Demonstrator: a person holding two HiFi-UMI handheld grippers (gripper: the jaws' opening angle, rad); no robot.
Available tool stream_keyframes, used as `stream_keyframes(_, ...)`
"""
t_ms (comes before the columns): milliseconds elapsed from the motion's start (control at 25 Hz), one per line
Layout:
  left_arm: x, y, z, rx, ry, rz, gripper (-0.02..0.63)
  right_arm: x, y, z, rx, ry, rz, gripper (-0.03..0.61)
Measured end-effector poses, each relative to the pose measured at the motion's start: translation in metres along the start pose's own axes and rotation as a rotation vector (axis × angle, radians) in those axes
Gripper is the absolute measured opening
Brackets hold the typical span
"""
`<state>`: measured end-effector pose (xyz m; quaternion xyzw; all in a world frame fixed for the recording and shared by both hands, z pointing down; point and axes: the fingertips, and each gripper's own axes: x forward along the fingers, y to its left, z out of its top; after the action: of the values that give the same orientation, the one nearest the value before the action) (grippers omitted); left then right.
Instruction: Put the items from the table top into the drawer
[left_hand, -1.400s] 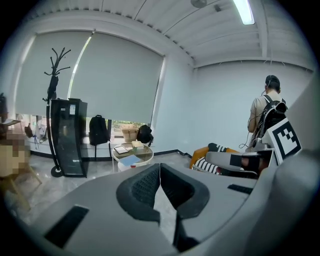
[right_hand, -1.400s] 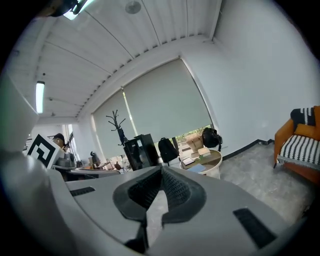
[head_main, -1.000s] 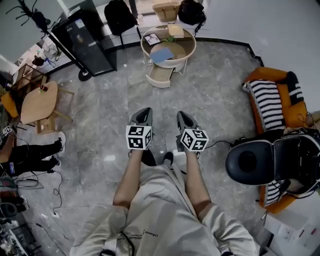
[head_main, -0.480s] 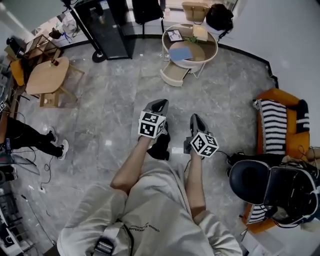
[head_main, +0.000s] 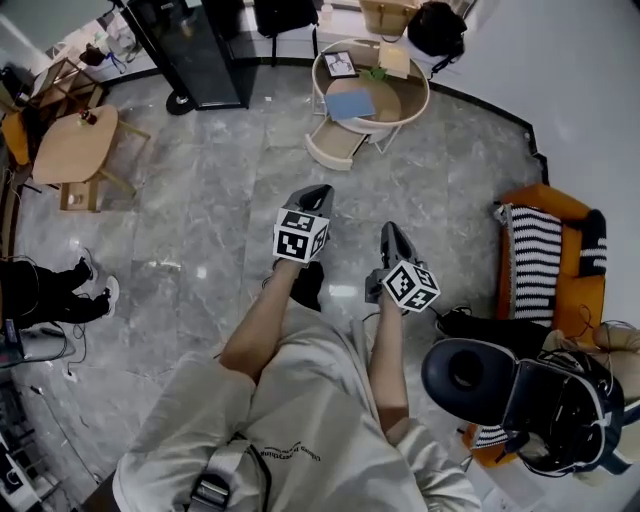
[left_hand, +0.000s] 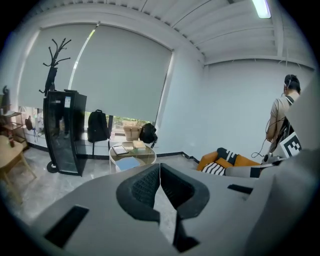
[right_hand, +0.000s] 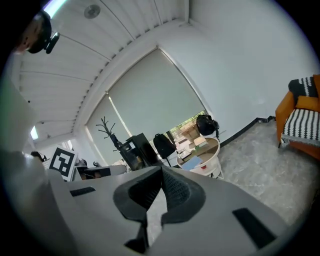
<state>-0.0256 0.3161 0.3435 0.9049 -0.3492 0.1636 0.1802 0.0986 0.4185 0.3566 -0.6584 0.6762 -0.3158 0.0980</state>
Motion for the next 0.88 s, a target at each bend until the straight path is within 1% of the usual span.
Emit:
stream_keyframes(160,0.033,0.031,0.041,-0.037,-0.054,0.040,0.021,0.049,-0.001,0.020,-0.068,0.051,0.031,0.034)
stream_keyframes(280,0.051,0.051,0.072,-0.038,-0.075,0.037,0.021,0.079,0.006,0.032,-0.153,0.073,0.015,0.034)
stream_keyframes(360,0.066,0.065,0.091,-0.040,-0.089,0.043,0.021,0.103,0.009,0.049,-0.189,0.068,0.007,0.034)
stream_keyframes(480,0.092,0.087,0.112,-0.052,-0.101,0.058,0.021,0.142,0.005,0.075,-0.198,0.055,0.009,0.034)
stream_keyframes(560,0.107,0.105,0.123,-0.047,-0.101,0.065,0.021,0.171,0.005,0.084,-0.196,0.062,0.021,0.034)
stream_keyframes(680,0.129,0.136,0.137,-0.061,-0.097,0.066,0.021,0.217,0.012,0.083,-0.188,0.113,0.076,0.034)
stream_keyframes(760,0.138,0.154,0.147,-0.079,-0.100,0.059,0.021,0.248,0.022,0.083,-0.203,0.146,0.113,0.034)
stream_keyframes(880,0.145,0.186,0.155,-0.073,-0.093,0.086,0.021,0.291,0.038,0.085,-0.220,0.179,0.148,0.034)
